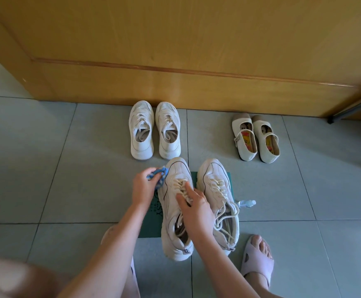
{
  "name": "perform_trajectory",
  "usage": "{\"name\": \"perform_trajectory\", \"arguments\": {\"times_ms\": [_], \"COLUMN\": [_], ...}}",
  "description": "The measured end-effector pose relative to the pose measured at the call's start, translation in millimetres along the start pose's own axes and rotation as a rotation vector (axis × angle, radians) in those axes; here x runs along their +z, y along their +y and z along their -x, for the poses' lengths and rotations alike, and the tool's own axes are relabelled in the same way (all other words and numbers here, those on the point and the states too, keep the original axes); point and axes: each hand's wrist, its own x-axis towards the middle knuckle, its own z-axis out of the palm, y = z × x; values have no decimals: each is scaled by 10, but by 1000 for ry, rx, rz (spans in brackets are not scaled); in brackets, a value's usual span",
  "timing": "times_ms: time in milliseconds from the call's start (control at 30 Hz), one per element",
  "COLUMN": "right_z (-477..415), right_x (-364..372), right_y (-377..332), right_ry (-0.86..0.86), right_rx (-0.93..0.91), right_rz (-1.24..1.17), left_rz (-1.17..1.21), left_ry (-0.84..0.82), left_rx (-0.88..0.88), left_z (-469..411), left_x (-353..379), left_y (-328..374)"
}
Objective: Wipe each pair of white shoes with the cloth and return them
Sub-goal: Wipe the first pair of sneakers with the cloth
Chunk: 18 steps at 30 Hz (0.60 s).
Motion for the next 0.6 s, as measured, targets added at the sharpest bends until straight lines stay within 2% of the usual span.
{"name": "perform_trajectory", "arguments": {"times_ms": [333,500,600], "right_z": [19,31,37], "right_x": [-37,-31,-24], "right_y": [-15,-16,-15], "right_ry": [-20,-21,-19], "right_rx": [-7,-6,3], "right_rz": [6,-27,-30], "left_rz": [156,114,3], "left_ry": [95,103,68], "left_rx": [-169,-61,111], "left_z": [420,114,-180], "left_x": [46,-1,32], "left_y": [-236,63,420]}}
